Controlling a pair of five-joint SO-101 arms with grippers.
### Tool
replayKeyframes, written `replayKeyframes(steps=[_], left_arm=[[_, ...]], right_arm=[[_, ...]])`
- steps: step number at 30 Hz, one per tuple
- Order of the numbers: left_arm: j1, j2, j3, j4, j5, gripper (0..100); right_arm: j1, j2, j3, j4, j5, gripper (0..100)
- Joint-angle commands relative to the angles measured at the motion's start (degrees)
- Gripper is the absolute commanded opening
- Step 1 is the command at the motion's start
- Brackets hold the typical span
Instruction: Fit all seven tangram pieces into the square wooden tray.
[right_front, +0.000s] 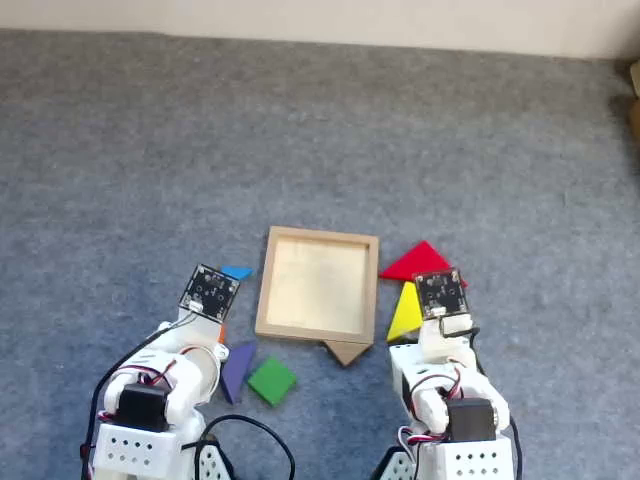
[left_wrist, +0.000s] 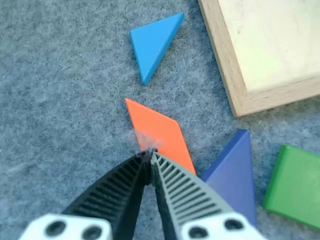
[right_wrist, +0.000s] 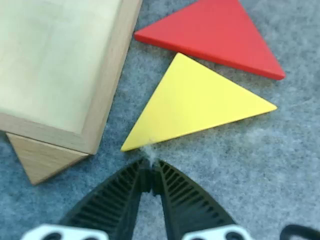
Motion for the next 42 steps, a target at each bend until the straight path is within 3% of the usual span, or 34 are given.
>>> replayKeyframes(steps=[1, 37, 42], left_arm=[[-0.7, -1.8, 1.1, 0.2, -0.5, 0], [-0.7, -1.8, 1.1, 0.2, -0.5, 0], [-0.7, -1.8, 1.1, 0.2, -0.5, 0]], right_arm=[[0.5, -1.2, 7.9, 0.2, -0.4, 1.7], [0.5, -1.2, 7.9, 0.2, -0.4, 1.7], [5.3, -1.2, 7.6, 0.1, -0.4, 1.7]])
